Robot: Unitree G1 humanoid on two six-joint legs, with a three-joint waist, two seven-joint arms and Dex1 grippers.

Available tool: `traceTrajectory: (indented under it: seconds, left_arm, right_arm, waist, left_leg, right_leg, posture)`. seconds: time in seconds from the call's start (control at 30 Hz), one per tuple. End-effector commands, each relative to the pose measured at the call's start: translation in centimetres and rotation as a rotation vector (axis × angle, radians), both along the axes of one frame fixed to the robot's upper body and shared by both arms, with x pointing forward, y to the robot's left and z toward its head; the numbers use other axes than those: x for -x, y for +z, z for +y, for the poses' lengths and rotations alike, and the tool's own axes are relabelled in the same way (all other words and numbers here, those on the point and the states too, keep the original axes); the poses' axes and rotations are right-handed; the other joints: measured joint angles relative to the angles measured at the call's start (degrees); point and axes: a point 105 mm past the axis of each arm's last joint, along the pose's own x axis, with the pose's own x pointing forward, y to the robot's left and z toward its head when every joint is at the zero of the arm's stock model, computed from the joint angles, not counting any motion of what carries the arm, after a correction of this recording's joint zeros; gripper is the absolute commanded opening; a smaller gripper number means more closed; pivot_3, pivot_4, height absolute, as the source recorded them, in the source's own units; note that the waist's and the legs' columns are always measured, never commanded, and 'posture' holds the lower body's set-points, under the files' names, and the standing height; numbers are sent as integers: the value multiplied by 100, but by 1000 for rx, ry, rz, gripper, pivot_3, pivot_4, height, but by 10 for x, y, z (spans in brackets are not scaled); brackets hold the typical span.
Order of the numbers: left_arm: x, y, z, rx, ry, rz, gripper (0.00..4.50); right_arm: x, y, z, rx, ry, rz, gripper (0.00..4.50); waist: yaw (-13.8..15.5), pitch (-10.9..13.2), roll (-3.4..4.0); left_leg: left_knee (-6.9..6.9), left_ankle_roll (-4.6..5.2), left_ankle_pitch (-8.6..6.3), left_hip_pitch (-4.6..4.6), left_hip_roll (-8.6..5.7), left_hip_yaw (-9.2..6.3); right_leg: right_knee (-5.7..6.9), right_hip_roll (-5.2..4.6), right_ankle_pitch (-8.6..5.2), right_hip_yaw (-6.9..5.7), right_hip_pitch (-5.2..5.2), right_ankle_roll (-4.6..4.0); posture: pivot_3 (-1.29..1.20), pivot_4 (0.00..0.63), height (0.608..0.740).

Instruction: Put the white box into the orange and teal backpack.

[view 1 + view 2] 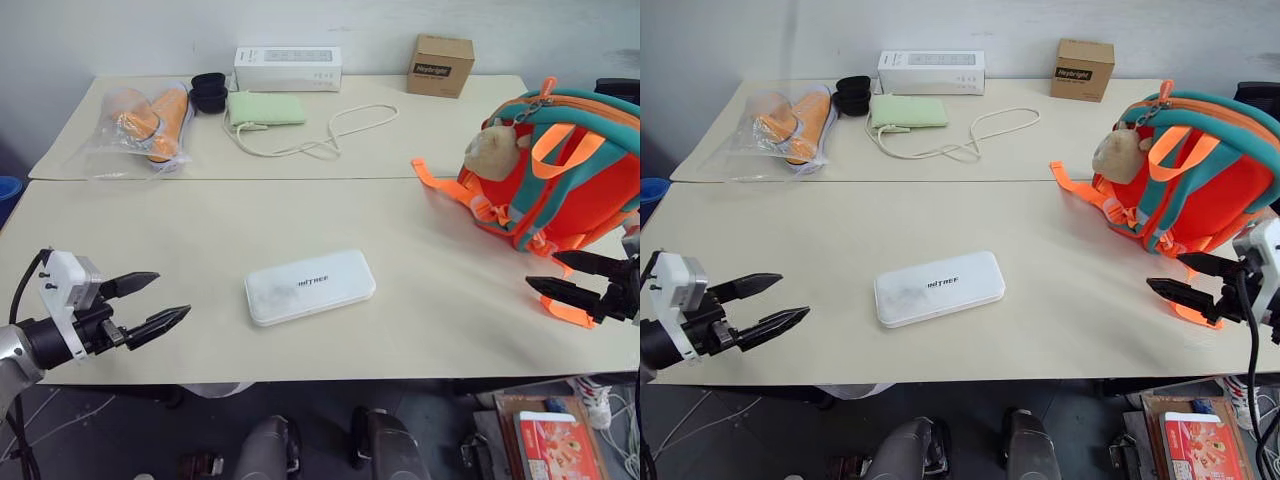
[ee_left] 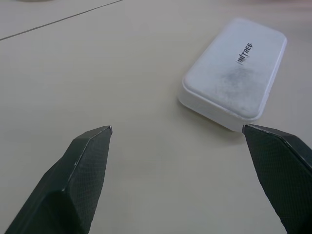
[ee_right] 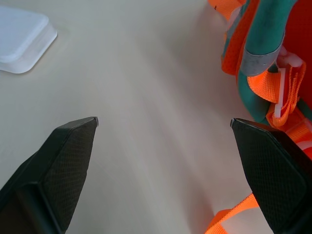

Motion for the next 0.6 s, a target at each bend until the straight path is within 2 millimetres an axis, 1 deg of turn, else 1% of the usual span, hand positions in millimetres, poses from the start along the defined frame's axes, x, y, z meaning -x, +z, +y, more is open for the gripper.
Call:
traceTrajectory:
  seconds: [0.03,0.2,0.53,0.6]
  left_arm:
    - [7,1,1,-57,-3,-7,4500]
    - [8,-7,1,-64,10,41,4500]
    - [9,-10,1,-88,7,43,4500]
    - [7,-12,0,-108,-6,48,4500]
  right_arm:
    - [-1,13,2,22,13,-40,4470]
    - [-2,13,3,22,10,-38,4470]
    - [-3,8,4,42,14,-30,4470]
    - [-4,9,11,63,46,-32,4470]
  waist:
    - [0,0,0]
    - [0,0,0]
    - [0,0,0]
    - [0,0,0]
  left_leg:
    - [-1,-1,0,0,0,0]
    - [-4,-4,-2,0,0,1]
    - [-5,-5,-2,0,0,1]
    - [-5,-5,-2,0,0,1]
  right_leg:
    - [0,0,-1,0,-1,-2]
    - [0,1,-5,-2,-3,-8]
    - [2,1,-5,-1,-4,-9]
    - [2,1,-6,-2,-4,-10]
  posture:
    - [0,150,740]
    - [0,150,740]
    - [0,150,740]
    - [0,150,740]
